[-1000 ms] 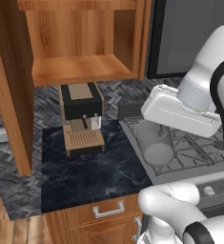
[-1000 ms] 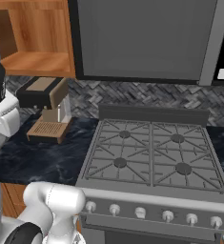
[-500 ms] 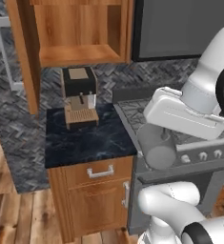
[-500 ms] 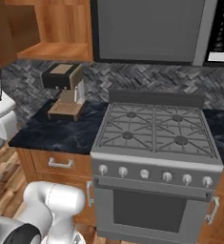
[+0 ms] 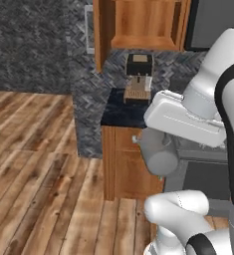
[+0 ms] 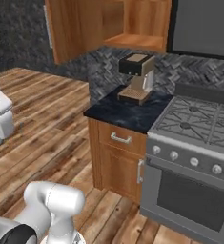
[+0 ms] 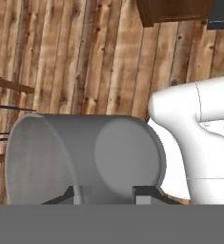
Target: There is a bowl on the dining counter. Grab a lemon wedge from the fridge and place it in the bowl. Then get the liquor bottle and glass cup from the cabinet and place them next to the bowl.
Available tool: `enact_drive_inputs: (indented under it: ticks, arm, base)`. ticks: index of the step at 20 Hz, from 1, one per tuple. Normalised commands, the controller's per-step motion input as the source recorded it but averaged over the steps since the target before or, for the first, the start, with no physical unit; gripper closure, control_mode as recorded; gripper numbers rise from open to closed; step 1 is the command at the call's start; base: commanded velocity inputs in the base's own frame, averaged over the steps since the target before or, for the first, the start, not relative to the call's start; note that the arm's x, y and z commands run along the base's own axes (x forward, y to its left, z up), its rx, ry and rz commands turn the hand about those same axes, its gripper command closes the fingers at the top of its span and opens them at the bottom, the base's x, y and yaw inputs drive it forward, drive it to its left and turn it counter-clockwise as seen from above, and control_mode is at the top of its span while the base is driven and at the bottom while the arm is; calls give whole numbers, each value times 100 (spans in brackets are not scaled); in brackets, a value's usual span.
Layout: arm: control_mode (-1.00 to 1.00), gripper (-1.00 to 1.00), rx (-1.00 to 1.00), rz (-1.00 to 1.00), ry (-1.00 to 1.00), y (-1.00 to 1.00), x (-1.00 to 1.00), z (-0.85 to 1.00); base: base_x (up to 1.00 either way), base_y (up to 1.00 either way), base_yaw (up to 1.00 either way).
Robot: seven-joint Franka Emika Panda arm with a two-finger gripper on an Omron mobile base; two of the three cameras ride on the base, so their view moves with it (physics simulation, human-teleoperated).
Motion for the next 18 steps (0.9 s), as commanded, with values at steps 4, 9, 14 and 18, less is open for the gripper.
enact_drive_inputs:
  ticks: [4,9,14,18]
  arm:
    - [100,100,0,0,0,0,0,0]
    - [100,100,0,0,0,0,0,0]
    - [100,100,0,0,0,0,0,0]
    - [100,100,0,0,0,0,0,0]
  base:
    - [-9,40,80]
    - [27,38,74]
    - [83,31,58]
    - [100,33,42]
